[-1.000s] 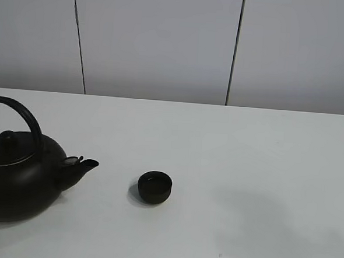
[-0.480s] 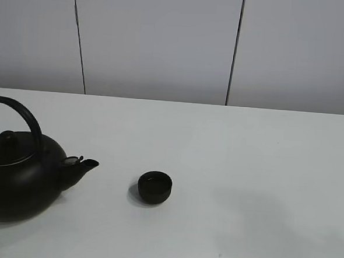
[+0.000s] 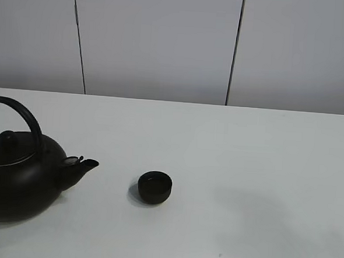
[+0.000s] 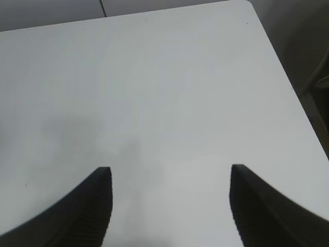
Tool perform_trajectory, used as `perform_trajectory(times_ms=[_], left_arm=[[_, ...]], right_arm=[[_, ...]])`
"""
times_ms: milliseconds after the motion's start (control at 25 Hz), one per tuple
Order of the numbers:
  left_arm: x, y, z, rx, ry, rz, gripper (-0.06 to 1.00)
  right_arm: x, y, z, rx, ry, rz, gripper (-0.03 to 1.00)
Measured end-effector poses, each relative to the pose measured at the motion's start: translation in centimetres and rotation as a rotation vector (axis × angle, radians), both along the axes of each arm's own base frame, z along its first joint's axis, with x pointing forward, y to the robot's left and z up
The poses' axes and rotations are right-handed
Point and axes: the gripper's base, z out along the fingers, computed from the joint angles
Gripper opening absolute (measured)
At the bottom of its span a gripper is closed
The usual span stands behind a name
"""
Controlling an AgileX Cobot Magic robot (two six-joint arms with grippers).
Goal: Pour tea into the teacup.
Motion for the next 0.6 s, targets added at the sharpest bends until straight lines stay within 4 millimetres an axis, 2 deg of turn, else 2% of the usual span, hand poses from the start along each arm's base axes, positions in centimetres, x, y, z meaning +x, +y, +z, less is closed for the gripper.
perform_trajectory(times_ms=[600], left_arm=[[0.14, 0.5, -0.19, -0.002, -0.006, -0.064, 0.31]], right_arm=[[0.0, 0.0, 0.0, 0.0, 0.0, 0.0, 0.45]])
